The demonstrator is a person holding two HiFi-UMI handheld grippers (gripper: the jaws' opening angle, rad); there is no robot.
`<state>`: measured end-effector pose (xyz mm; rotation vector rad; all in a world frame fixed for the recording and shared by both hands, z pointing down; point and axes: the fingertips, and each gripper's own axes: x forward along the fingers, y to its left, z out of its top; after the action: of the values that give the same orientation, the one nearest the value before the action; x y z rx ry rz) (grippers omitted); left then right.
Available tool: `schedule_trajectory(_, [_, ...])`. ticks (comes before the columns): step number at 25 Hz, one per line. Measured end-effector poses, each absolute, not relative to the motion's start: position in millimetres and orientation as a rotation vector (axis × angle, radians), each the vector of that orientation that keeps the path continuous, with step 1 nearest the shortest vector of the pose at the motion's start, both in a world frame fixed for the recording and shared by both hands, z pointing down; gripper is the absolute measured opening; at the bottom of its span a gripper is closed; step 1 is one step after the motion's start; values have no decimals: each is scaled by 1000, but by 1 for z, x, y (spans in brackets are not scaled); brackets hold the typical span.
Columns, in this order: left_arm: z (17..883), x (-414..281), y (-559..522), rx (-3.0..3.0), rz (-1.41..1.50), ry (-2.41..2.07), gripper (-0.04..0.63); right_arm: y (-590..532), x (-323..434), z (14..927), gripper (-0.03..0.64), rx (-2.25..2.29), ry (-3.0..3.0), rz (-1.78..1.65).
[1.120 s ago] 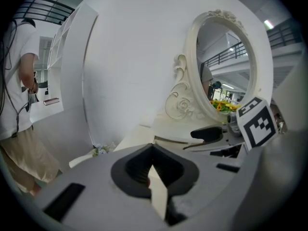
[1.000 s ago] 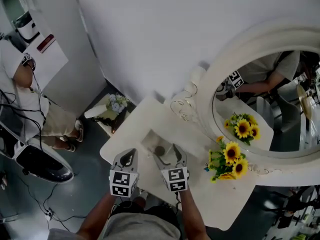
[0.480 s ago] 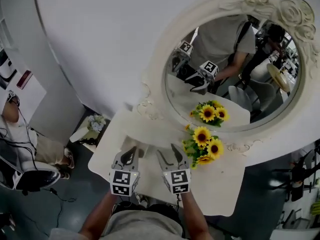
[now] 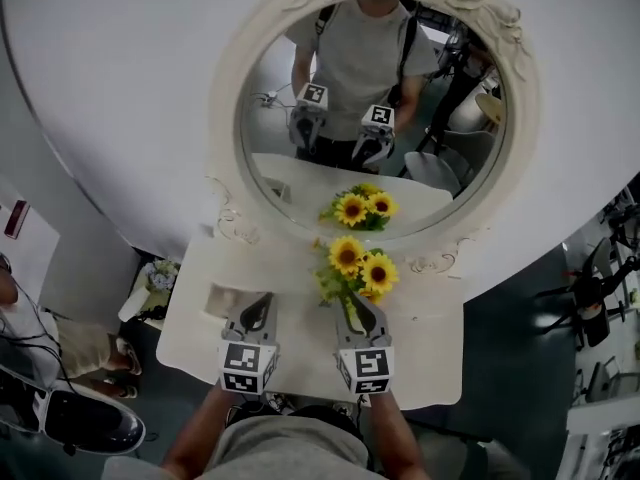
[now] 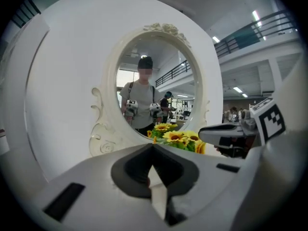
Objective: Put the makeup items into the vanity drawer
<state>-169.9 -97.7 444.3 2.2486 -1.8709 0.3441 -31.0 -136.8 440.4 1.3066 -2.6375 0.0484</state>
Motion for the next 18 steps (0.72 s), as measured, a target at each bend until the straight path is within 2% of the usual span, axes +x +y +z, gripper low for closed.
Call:
schedule_trajectory(10, [433,-90,-105,2413,380,-1725,0,-119,52,431,42,1514,-2571,50])
schedule_trajectory(18, [431,-67,-107,2442,395,-1704,0,-117,78,432,32,1550,-2545,51])
